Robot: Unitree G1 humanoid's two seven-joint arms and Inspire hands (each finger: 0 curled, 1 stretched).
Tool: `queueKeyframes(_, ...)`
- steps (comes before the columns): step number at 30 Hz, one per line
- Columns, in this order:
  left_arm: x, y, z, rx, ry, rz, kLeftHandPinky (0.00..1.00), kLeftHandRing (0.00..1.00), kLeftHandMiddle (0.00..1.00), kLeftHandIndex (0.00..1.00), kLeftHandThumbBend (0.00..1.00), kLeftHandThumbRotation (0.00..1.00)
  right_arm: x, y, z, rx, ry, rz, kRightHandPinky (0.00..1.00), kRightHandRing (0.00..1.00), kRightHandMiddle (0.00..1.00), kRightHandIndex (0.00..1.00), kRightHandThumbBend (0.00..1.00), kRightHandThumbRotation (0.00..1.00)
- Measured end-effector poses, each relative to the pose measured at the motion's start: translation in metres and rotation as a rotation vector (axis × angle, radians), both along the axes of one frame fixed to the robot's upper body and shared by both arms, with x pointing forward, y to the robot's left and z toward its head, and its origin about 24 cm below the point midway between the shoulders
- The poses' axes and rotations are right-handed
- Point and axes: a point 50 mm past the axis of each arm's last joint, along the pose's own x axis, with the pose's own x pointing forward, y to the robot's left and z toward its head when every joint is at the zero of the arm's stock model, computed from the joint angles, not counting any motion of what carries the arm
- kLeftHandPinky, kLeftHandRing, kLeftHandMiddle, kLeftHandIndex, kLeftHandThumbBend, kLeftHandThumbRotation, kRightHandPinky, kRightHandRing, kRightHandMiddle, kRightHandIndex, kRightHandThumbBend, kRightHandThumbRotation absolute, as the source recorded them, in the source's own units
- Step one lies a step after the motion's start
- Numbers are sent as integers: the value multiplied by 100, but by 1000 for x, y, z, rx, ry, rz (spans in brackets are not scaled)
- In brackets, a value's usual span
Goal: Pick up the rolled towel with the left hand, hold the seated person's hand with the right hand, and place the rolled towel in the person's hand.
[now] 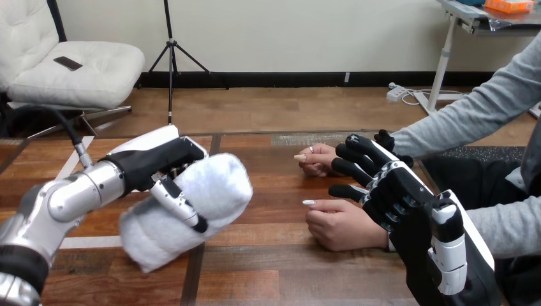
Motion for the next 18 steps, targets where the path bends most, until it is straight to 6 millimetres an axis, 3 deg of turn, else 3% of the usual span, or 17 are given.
queueKeyframes(18, -18, -15, -2, -294, -115, 37, 28, 33, 38, 41, 61, 0, 2, -2, -1, -103, -2, -12, 79, 90, 90, 89, 60, 100)
